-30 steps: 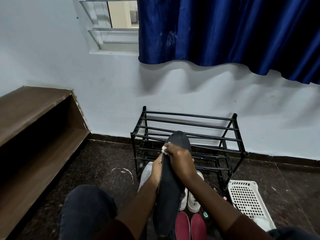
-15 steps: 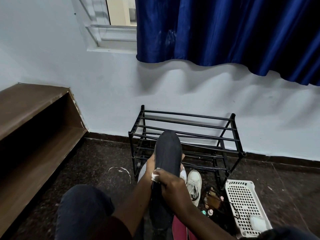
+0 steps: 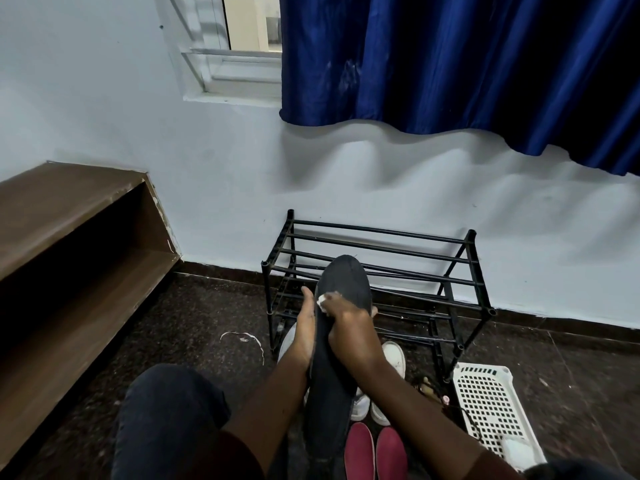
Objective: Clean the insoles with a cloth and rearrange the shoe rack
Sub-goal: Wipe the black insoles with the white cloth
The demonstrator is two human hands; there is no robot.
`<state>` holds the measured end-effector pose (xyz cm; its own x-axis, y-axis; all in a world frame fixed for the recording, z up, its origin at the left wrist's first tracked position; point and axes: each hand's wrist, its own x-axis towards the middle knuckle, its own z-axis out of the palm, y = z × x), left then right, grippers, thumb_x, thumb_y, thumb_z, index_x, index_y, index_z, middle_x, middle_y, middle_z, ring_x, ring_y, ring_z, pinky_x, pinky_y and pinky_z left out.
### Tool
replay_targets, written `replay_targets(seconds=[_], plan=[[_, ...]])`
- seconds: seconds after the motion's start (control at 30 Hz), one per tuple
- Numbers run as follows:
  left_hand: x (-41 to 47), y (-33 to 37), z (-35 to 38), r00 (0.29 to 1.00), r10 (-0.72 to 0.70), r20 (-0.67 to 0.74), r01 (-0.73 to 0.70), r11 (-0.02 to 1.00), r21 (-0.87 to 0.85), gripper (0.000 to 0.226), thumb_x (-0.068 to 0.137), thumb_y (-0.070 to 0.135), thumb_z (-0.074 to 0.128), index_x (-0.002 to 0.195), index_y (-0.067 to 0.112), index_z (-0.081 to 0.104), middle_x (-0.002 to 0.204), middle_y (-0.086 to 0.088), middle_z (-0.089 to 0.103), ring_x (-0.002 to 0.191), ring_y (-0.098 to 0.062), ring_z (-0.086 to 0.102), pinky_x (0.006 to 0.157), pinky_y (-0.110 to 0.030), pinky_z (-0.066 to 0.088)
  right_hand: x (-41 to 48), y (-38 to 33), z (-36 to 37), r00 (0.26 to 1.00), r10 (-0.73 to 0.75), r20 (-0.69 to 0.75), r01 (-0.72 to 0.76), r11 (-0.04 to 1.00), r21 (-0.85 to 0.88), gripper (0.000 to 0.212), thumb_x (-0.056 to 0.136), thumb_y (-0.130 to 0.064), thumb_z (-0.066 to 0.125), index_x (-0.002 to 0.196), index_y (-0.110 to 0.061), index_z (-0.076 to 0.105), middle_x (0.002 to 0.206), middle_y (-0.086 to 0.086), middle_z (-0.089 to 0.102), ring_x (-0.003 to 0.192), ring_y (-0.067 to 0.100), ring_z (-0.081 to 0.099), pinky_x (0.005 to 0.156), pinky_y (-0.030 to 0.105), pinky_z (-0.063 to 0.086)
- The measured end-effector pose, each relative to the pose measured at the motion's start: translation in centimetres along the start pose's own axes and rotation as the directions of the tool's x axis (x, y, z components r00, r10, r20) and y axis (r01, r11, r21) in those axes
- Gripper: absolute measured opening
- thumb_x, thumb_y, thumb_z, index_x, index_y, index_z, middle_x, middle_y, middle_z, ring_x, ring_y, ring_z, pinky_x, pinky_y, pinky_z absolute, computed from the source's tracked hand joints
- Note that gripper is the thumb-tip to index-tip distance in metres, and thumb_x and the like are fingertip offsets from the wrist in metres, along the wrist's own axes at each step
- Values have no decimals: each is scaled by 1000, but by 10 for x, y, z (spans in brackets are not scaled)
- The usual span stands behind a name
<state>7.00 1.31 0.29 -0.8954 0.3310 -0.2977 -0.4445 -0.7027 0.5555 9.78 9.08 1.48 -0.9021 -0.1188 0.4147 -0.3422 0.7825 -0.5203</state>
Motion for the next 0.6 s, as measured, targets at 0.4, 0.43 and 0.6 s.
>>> replay_targets(seconds=[0.4, 0.43, 0.6], plan=[[-11, -7, 2, 997, -79, 3, 79, 996, 36, 62, 86, 53, 39, 98, 4, 74, 106, -16, 69, 97, -25, 68, 78, -34, 57, 14, 17, -22, 985, -130, 117, 160, 941, -300, 38, 71, -9, 47, 101, 0, 70, 105, 16, 68, 92, 29, 68, 65, 34, 56], [-10, -9, 4, 997, -74, 27, 74, 997, 7, 61, 88, 51, 35, 93, 6, 76, 102, -14, 71, 92, -22, 70, 71, -31, 58, 24, 20, -25, 988, -96, 121, 129, 945, -300, 41, 71, -5, 47, 106, 3, 67, 111, 20, 65, 97, 33, 66, 70, 38, 56], [-7, -9, 3, 998, -37, 55, 37, 999, 5, 67, 97, 49, 25, 81, 11, 79, 89, -10, 74, 81, -19, 72, 65, -27, 57, 44, 20, -37, 998, -31, 58, 47, 950, -309, 40, 82, 1, 41, 117, 7, 58, 124, 24, 56, 104, 37, 60, 83, 38, 50]])
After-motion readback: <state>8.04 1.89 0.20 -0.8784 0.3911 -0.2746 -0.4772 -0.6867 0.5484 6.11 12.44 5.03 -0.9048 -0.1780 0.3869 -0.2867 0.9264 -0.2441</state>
